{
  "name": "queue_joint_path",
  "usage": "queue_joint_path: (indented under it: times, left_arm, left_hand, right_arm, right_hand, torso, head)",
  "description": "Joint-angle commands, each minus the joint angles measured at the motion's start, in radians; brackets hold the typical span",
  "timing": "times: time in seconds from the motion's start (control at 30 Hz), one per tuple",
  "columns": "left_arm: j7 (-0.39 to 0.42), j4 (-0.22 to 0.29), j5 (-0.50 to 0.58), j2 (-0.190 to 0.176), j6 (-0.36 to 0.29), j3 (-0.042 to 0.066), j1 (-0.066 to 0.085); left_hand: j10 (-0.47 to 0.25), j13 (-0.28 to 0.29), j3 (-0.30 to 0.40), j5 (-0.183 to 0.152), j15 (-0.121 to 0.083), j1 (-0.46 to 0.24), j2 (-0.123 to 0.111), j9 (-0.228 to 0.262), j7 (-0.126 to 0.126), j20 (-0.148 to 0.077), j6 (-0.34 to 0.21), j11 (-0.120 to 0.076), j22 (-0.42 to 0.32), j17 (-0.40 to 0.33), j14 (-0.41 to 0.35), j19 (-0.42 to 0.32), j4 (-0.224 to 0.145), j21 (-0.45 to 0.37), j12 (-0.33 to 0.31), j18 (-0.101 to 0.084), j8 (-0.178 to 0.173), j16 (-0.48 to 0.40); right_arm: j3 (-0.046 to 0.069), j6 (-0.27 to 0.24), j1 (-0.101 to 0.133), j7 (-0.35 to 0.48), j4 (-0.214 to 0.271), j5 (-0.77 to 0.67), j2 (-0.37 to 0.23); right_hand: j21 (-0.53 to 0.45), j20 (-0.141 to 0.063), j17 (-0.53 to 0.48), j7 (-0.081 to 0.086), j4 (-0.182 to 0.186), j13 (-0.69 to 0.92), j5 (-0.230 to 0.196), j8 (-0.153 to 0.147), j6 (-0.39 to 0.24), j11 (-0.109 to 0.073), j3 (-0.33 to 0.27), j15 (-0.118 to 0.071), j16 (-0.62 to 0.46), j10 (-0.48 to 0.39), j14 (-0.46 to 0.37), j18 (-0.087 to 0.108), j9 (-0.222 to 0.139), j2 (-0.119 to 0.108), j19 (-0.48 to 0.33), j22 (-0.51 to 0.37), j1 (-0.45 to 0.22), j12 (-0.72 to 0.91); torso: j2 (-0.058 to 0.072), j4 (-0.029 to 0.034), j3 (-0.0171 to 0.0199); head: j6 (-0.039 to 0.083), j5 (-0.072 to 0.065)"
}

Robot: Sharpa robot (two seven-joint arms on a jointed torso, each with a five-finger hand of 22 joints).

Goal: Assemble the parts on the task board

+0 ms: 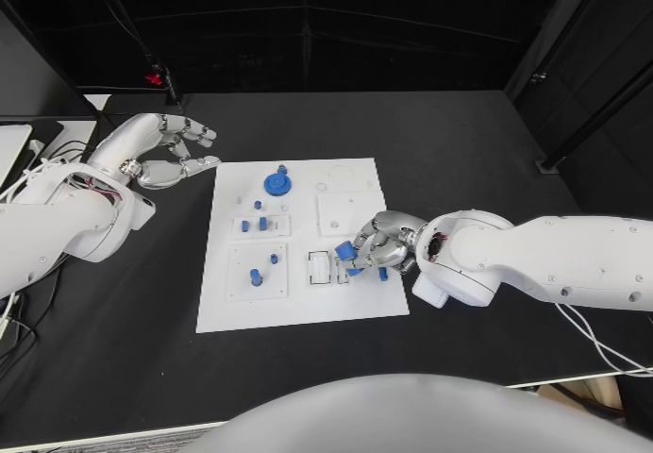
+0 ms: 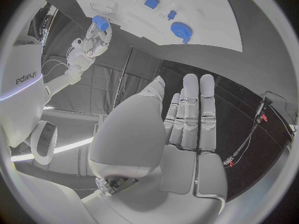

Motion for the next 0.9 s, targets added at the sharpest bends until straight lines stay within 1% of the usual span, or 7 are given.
queue_joint_path:
  times: [0.03,0.2,0.27,0.43,0.5,0.73,0.9]
  left_arm:
    - [0.005,-0.001,0.006,0.001,0.004,0.001,0.001]
    - [0.004,-0.003,0.006,0.004,0.005,0.001,0.001]
    - [0.003,-0.003,0.006,0.005,0.005,0.001,0.001]
    - [0.003,-0.002,0.006,0.007,0.007,0.001,0.001]
    - [0.002,-0.002,0.006,0.007,0.007,0.001,0.001]
    - [0.002,-0.002,0.006,0.007,0.007,0.001,0.001]
    - [0.002,-0.002,0.006,0.007,0.008,0.001,0.001]
  left_hand:
    - [0.006,-0.001,-0.006,0.004,0.001,-0.006,0.007,0.000,0.001,0.000,0.003,-0.001,-0.001,-0.001,0.009,0.009,-0.001,-0.003,0.006,0.018,-0.005,-0.007]
    - [0.006,-0.001,-0.006,0.004,0.001,-0.006,0.007,0.000,0.001,0.000,0.003,-0.001,-0.001,-0.001,0.009,0.009,-0.001,-0.003,0.006,0.018,-0.005,-0.007]
    - [0.006,-0.001,-0.006,0.004,0.001,-0.006,0.007,0.000,0.001,0.000,0.003,-0.001,-0.001,-0.001,0.009,0.009,-0.001,-0.003,0.006,0.018,-0.005,-0.007]
    - [0.006,-0.001,-0.006,0.004,0.001,-0.006,0.007,0.000,0.001,0.000,0.003,-0.001,-0.001,-0.001,0.009,0.009,-0.001,-0.003,0.006,0.018,-0.005,-0.007]
    - [0.006,-0.001,-0.006,0.004,0.001,-0.006,0.007,0.000,0.001,0.000,0.003,-0.001,-0.001,-0.001,0.009,0.009,-0.001,-0.003,0.006,0.018,-0.005,-0.007]
    - [0.006,-0.001,-0.006,0.004,0.001,-0.006,0.007,0.000,0.001,0.000,0.003,-0.001,-0.001,-0.001,0.009,0.009,-0.001,-0.003,0.006,0.018,-0.005,-0.007]
    - [0.005,-0.002,-0.007,0.005,0.001,-0.006,0.009,0.000,0.001,0.000,0.003,-0.001,-0.001,-0.002,0.009,0.010,-0.001,-0.005,0.006,0.018,-0.005,-0.007]
  right_arm:
    - [0.001,-0.017,0.002,0.093,0.007,0.141,0.001]
    - [0.002,0.007,0.006,0.103,-0.004,0.213,0.020]
    - [0.002,0.028,0.007,0.089,-0.015,0.227,0.033]
    - [0.002,0.074,0.009,0.040,-0.038,0.240,0.058]
    - [0.002,0.087,0.009,0.017,-0.047,0.238,0.069]
    - [0.002,0.085,0.009,-0.024,-0.063,0.201,0.088]
    - [0.002,0.077,0.009,-0.043,-0.071,0.172,0.098]
  right_hand:
    - [0.003,-0.007,0.264,-0.078,0.002,0.263,0.004,-0.010,0.162,-0.008,0.008,-0.008,0.002,0.104,0.106,-0.007,-0.004,-0.006,0.106,0.263,0.004,0.003]
    - [0.003,-0.007,0.264,-0.077,0.010,0.263,-0.003,-0.027,0.171,-0.008,0.006,-0.008,0.002,0.104,0.106,-0.007,-0.008,-0.011,0.106,0.263,-0.012,0.003]
    - [0.003,-0.007,0.264,-0.076,0.021,0.263,-0.002,-0.036,0.175,-0.007,0.001,-0.007,0.002,0.104,0.106,-0.007,-0.010,-0.015,0.106,0.263,-0.027,0.003]
    - [0.003,-0.007,0.264,-0.075,0.037,0.263,0.002,-0.050,0.180,-0.006,-0.007,-0.007,0.002,0.104,0.106,-0.007,-0.013,-0.018,0.106,0.263,-0.049,0.003]
    - [0.003,-0.007,0.264,-0.073,0.046,0.263,-0.001,-0.059,0.179,-0.004,-0.014,-0.006,0.002,0.104,0.106,-0.007,-0.015,-0.020,0.106,0.263,-0.060,0.003]
    - [0.003,-0.005,0.264,-0.071,0.065,0.263,-0.008,-0.072,0.183,-0.002,-0.029,-0.005,0.002,0.104,0.106,-0.007,-0.017,-0.023,0.106,0.263,-0.083,0.003]
    - [0.003,-0.005,0.264,-0.069,0.077,0.263,-0.009,-0.079,0.184,-0.001,-0.039,-0.004,0.002,0.104,0.106,-0.007,-0.017,-0.024,0.106,0.263,-0.098,0.003]
  torso:
    - [-0.001,0.0007,-0.0004]
    - [-0.001,0.0025,-0.0004]
    - [-0.001,0.0015,-0.0006]
    - [0.001,0.0033,-0.0003]
    - [0.000,0.0005,-0.0005]
    - [0.001,0.0001,-0.0003]
    - [0.001,0.0001,-0.0004]
  head:
    - [0.000,0.011]
    - [0.000,0.025]
    - [0.000,0.031]
    - [0.000,0.038]
    - [0.000,0.045]
    - [0.000,0.050]
    - [0.000,0.051]
